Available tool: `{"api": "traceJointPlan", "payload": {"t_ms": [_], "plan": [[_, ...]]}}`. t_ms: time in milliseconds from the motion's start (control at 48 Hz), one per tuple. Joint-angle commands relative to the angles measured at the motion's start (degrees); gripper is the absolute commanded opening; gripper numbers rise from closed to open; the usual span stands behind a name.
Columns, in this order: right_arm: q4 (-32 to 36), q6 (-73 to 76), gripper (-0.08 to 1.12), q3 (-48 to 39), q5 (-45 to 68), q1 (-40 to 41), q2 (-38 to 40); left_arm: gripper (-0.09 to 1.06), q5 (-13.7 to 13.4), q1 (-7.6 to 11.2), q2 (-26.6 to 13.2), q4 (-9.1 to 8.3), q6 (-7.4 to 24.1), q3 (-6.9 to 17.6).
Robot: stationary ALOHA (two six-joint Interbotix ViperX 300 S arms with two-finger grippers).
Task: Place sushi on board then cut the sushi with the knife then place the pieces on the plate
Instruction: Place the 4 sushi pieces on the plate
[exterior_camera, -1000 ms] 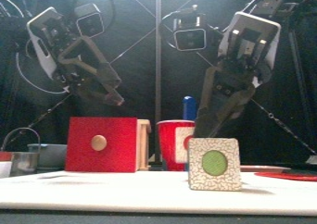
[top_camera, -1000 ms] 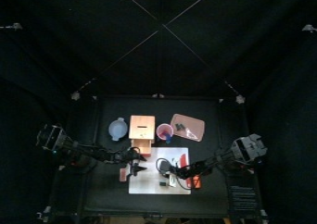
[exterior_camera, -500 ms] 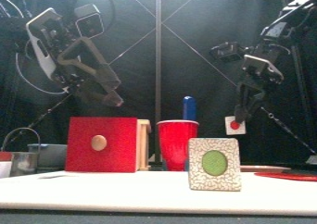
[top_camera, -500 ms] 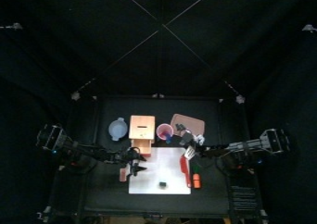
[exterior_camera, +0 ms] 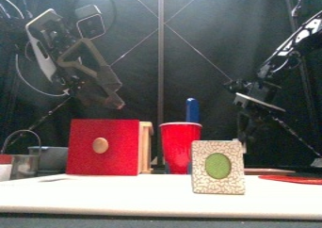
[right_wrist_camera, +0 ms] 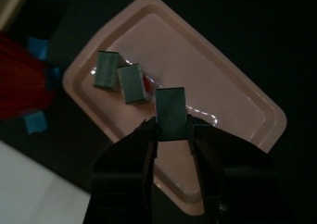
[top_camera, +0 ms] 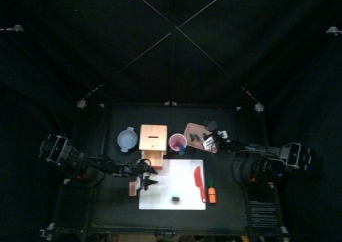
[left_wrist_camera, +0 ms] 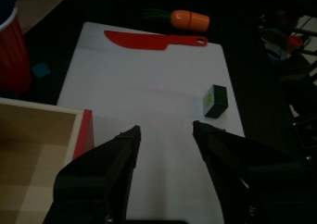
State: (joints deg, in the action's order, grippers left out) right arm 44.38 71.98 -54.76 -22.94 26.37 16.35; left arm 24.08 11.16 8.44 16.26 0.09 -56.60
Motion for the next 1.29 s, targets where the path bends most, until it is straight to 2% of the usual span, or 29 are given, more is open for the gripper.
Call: {"api": "traceJointPlan", "payload": {"t_ms": [21,292,729,854,1104,1292], "plan": [[0.44,-0.18,0.53,1.14,2.20,0.88,-2.64,0.85,0.18,0.18,0.26,0.00,0.00,0.53],[1.32,-0.18,0.62,3.34,3.96,1.41,-7.91,0.85,0.26,0.09,0.26,0.00,0.00,0.18],[1.49,-0.18,0.78,3.52,3.34,2.29,-7.56,0.85,0.26,0.09,0.26,0.00,-0.09,0.09],[1.14,-0.18,0.79,3.43,2.37,2.02,-7.29,0.85,0.26,0.09,0.35,0.53,-0.09,0.09],[0.79,-0.79,0.80,3.34,-4.66,-1.14,1.05,0.85,0.26,0.18,0.35,0.79,-0.09,0.09],[-2.29,-0.09,0.80,2.37,-5.98,-13.54,10.46,0.85,0.26,0.09,0.26,1.05,-0.09,0.09]]}}
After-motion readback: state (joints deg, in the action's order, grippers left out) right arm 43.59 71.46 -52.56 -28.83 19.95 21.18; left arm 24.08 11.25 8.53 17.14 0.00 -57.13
